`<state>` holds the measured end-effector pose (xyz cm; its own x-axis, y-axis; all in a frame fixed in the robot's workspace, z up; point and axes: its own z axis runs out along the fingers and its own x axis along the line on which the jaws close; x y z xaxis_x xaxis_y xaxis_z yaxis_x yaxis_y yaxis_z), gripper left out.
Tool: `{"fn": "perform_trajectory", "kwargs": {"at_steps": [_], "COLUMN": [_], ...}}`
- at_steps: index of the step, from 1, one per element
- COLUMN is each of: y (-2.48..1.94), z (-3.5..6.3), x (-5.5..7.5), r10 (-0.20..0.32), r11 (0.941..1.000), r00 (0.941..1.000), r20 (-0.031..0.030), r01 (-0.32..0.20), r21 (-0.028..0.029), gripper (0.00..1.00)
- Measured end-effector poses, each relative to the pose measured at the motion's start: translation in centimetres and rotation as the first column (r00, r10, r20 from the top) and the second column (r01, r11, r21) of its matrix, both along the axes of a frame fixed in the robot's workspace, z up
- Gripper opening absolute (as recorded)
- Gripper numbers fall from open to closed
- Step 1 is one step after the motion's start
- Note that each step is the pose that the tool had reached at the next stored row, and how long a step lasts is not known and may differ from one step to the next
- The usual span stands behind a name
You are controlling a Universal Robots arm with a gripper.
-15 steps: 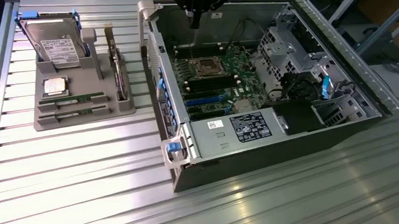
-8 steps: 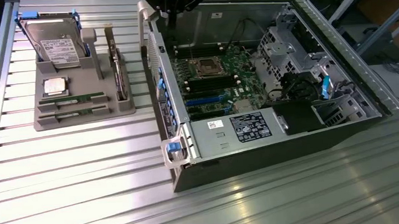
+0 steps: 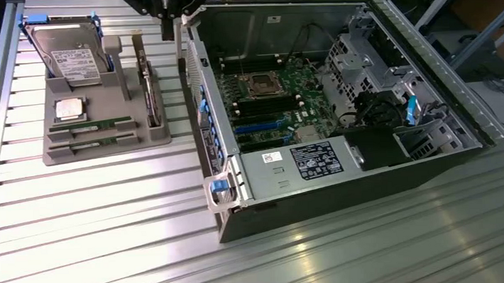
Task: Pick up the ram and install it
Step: 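Reach for the ram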
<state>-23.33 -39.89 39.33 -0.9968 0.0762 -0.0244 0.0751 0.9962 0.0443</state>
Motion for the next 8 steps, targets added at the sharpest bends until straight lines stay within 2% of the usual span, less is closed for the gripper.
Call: {"fn": "perform_trajectory", "kwargs": {"at_steps": [2,7,8], "y": [0.00,0.00,0.00], "z": [-0.01,-0.03,-0.04], "x": [-1.2,-5.4,-5.9], "r10": [0.000,0.000,0.000], "r11": [1.0000,1.0000,1.0000], "r00": [1.0000,1.0000,1.0000], "r20": [0.0001,0.0001,0.0001], "r01": [0.000,0.000,0.000], "r21": [0.0001,0.0000,0.0001], "gripper": [0.11,0.11,0.11]}}
